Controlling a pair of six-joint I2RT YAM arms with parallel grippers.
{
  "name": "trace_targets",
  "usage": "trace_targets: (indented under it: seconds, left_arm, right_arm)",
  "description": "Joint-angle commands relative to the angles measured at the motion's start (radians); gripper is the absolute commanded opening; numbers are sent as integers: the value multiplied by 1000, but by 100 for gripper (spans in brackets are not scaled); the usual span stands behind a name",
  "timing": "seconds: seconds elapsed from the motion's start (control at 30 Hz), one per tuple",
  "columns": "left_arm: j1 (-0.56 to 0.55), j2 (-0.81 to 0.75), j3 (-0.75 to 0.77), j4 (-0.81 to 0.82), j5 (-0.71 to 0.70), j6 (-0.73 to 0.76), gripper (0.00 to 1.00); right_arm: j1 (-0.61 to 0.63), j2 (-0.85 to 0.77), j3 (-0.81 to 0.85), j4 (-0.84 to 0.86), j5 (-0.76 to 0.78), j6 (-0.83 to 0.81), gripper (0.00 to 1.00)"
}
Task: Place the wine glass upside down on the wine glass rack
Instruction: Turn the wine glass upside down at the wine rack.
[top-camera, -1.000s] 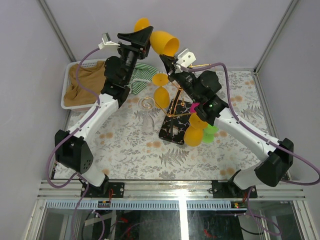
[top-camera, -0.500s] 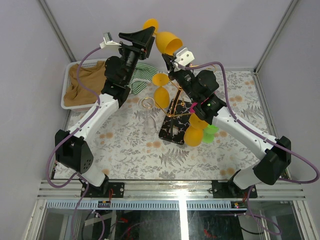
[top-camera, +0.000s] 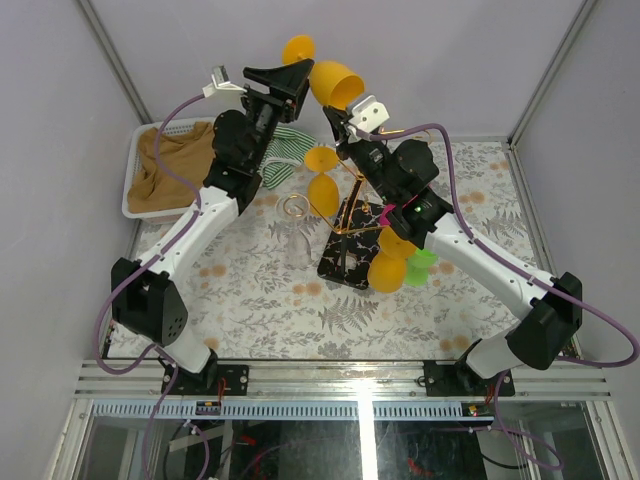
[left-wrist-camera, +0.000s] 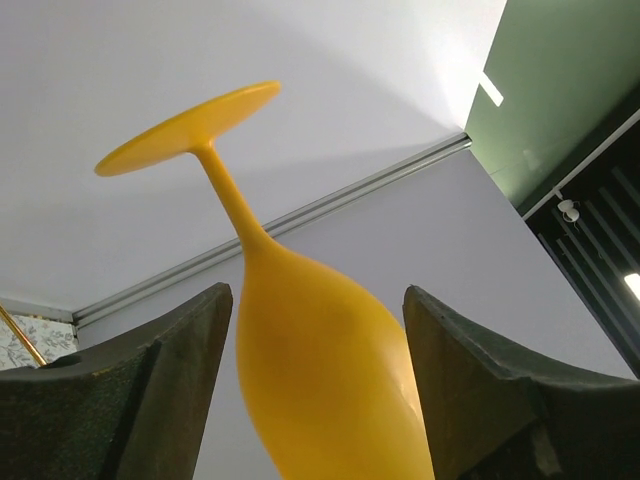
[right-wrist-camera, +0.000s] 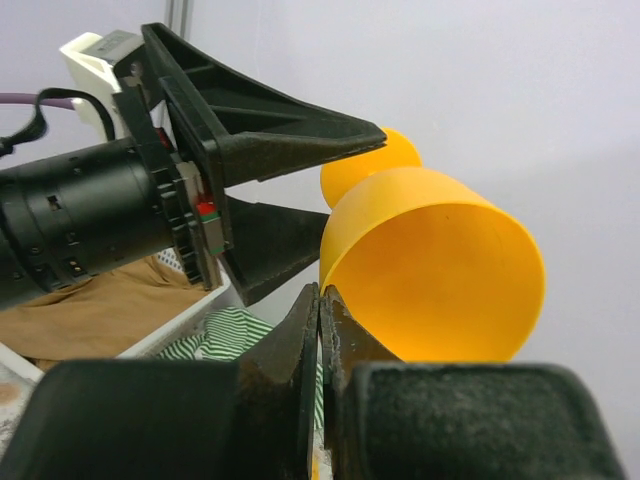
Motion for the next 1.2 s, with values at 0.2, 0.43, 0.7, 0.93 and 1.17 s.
trace_targets:
  seconds: [0.2, 0.43, 0.7, 0.93, 1.17]
  left_arm:
    - [-3, 72, 71, 46, -11, -10, 59]
    - [-3, 66, 70, 43, -33, 12, 37]
    - [-2, 60, 67, 52, -45, 36, 20]
    - [-2, 63, 65, 62, -24, 39, 30]
    - [0, 64, 62, 54, -25, 35, 35]
  right_arm:
    - [-1, -54, 40, 22, -68, 50, 0]
    - [-1, -53, 37, 10, -37, 37, 0]
    - [-1, -53, 39, 3, -62, 33, 0]
    - [-2, -60, 34, 5, -67, 26, 0]
    - [-1, -70, 29, 6, -77, 28, 0]
